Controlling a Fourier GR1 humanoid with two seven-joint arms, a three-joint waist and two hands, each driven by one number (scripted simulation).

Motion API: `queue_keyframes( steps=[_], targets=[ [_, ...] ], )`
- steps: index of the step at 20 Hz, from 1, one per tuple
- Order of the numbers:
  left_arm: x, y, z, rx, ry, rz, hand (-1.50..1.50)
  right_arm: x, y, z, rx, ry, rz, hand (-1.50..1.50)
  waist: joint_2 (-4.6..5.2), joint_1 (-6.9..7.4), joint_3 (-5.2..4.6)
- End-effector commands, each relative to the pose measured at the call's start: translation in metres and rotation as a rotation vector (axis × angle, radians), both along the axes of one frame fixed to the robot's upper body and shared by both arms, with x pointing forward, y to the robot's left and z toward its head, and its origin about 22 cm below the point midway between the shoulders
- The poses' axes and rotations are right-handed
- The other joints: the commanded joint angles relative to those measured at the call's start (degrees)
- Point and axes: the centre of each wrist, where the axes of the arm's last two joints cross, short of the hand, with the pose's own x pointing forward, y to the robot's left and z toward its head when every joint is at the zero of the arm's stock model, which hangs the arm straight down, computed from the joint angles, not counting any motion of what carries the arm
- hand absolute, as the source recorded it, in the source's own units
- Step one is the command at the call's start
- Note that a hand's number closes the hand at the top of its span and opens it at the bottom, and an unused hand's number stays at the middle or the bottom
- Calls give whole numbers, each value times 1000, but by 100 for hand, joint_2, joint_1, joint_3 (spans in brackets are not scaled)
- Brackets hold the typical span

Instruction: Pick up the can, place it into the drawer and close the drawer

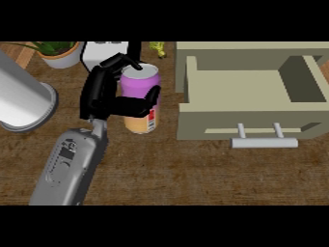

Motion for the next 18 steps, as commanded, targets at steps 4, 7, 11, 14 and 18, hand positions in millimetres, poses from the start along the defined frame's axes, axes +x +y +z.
queue_keyframes(
  steps=[4,7,11,14,18],
  targets=[
    [10,-46,52,43,-56,-25,150,-4,-12,-2,-5,9,-6,-150,2,-11,-1],
    [25,-69,83,51,-66,-50,150,10,0,-5,3,-21,13,-150,12,-30,0],
    [46,-94,101,61,-66,-20,150,13,3,3,0,-13,4,-150,29,-80,-1],
    [47,-107,112,60,-56,-38,150,-11,-5,9,-8,-14,5,-150,15,-110,0],
    [44,-130,124,76,-61,-41,150,-6,-5,-11,1,10,5,-150,17,-114,2]
  ],
)
